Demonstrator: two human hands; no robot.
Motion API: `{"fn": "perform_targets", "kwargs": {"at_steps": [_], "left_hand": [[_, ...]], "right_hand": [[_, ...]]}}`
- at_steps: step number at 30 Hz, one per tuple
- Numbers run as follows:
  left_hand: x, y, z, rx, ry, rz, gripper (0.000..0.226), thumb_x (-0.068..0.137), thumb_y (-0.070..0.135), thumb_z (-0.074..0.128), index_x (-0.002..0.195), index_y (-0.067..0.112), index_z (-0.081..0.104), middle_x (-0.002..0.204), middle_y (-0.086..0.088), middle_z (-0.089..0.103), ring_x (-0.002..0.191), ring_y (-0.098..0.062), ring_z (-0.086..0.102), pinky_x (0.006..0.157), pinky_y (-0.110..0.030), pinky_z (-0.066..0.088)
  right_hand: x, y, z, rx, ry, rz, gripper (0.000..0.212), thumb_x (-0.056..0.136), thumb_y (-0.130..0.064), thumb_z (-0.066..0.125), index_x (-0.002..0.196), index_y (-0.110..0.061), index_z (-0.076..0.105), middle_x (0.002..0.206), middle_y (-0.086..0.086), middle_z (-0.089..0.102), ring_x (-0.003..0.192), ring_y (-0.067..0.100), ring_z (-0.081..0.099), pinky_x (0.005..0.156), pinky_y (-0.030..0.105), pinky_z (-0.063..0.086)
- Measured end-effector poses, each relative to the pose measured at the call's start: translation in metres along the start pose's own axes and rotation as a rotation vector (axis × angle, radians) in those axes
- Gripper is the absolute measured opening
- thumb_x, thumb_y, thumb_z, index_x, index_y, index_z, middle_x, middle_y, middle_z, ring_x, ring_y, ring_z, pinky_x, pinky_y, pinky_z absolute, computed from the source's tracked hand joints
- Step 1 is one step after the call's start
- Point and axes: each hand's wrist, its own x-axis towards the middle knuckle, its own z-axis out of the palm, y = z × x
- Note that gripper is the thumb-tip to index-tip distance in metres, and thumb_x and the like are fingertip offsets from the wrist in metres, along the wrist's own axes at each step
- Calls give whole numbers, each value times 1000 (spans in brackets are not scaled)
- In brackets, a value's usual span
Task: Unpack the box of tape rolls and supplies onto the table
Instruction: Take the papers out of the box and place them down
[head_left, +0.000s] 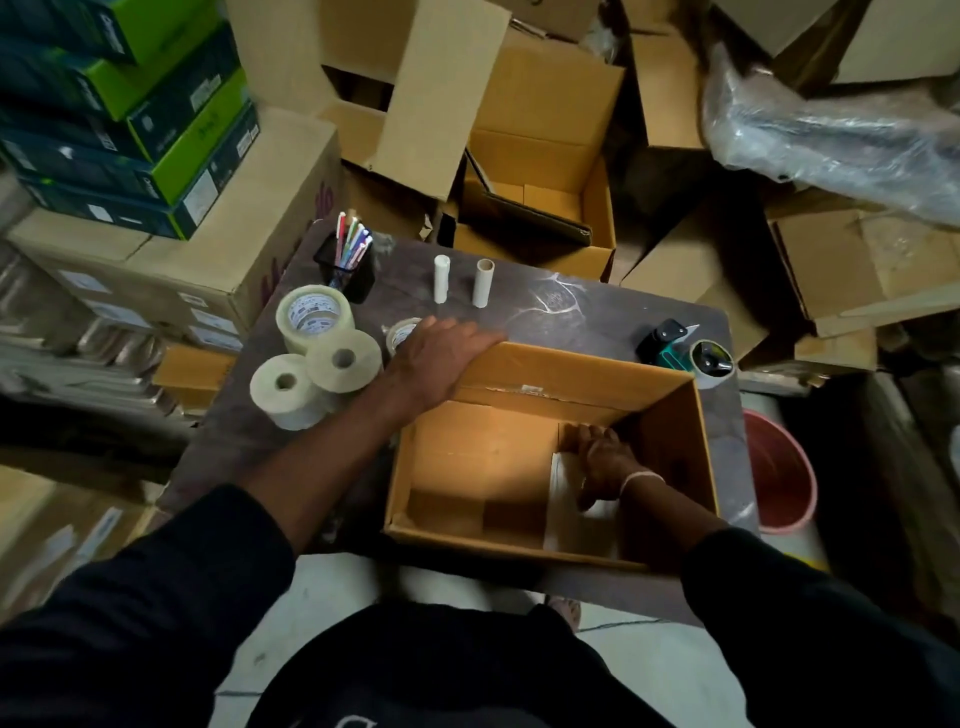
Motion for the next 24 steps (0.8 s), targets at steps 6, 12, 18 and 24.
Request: {"fn": "perform_targets", "kwargs": {"at_steps": [6,12,18,24], "left_hand": [[1,0,1,-5,26,12,52,97,14,52,144,36,44,107,2,64,97,-24,60,84,-40,40],[1,0,1,-4,46,17,59,92,8,57,144,33,44,105,0,64,94,-25,60,82,-40,41],[-1,1,1,-10,92,46,61,89,5,56,144,29,47,105,-1,64,90,-25,59,79,-39,38],[-3,17,-2,-51,101,42,59,91,3,56,145,24,50,114,-5,66,96,-29,60,85,-41,41]], "right_hand": [[10,17,-6,73,-139,19,123,57,-41,94,156,-14,24,162,11,19,150,36,21,122,45,24],[-4,19,-28,114,-254,-28,39,67,-24,84,101,-11,69,105,5,68,94,25,66,83,35,57],[-45,-7,-65,-29,-172,-206,31,80,-22,76,106,-9,68,104,2,67,86,18,59,64,24,44],[-85,-3,-116,67,-40,-287,64,73,-21,84,133,-19,59,126,-2,64,116,25,61,100,38,48]]}}
